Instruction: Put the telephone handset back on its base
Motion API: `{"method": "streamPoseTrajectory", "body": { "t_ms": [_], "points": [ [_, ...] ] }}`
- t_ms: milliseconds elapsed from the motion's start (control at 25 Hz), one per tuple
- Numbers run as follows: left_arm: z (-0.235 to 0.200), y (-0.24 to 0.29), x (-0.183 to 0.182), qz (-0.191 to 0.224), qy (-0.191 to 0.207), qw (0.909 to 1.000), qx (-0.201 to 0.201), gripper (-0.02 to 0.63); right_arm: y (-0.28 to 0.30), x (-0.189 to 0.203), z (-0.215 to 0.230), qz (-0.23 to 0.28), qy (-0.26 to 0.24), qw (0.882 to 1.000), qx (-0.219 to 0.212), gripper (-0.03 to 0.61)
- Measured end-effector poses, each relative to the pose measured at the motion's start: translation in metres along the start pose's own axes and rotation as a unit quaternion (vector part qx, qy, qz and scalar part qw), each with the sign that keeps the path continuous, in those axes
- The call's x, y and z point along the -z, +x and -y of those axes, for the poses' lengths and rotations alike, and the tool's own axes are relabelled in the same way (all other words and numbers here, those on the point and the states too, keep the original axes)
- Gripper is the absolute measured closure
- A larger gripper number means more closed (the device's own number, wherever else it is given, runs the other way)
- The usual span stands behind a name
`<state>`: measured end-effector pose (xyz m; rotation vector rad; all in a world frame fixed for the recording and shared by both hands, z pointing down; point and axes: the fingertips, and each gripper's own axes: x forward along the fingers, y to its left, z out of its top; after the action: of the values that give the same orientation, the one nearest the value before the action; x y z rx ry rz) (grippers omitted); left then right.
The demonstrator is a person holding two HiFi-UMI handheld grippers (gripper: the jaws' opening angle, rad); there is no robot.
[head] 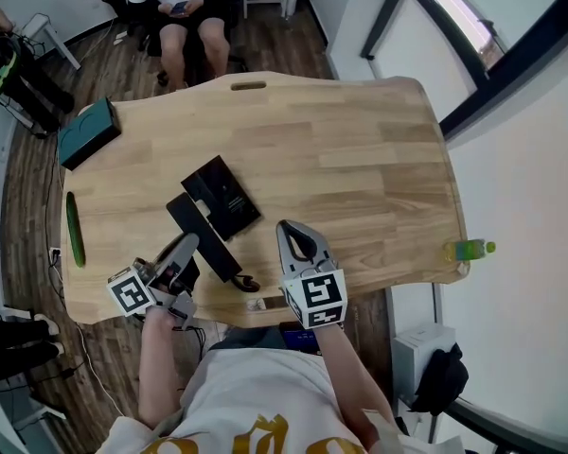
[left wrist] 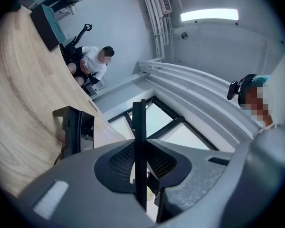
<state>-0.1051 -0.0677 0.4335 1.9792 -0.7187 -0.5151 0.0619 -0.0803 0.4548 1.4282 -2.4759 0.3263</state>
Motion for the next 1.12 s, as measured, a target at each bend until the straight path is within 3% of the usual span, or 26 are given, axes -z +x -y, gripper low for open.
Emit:
{"method": "streamPoseTrajectory", "body": {
  "t_ms": [360,1120],
  "points": [
    [0.001,0.005,0.001,-0.003,0.002,1.0000,0.001,0.543,-0.009,-0.005,0.009,0.009,0.001,1.000,0.013,0.574],
    [-0.007,0.003,-0.025,0.008,0.021,0.9997,-0.001,0.543,0.020,-0.015,-0.003,0.014,0.001,1.000,-0.005,0.574]
  ]
}}
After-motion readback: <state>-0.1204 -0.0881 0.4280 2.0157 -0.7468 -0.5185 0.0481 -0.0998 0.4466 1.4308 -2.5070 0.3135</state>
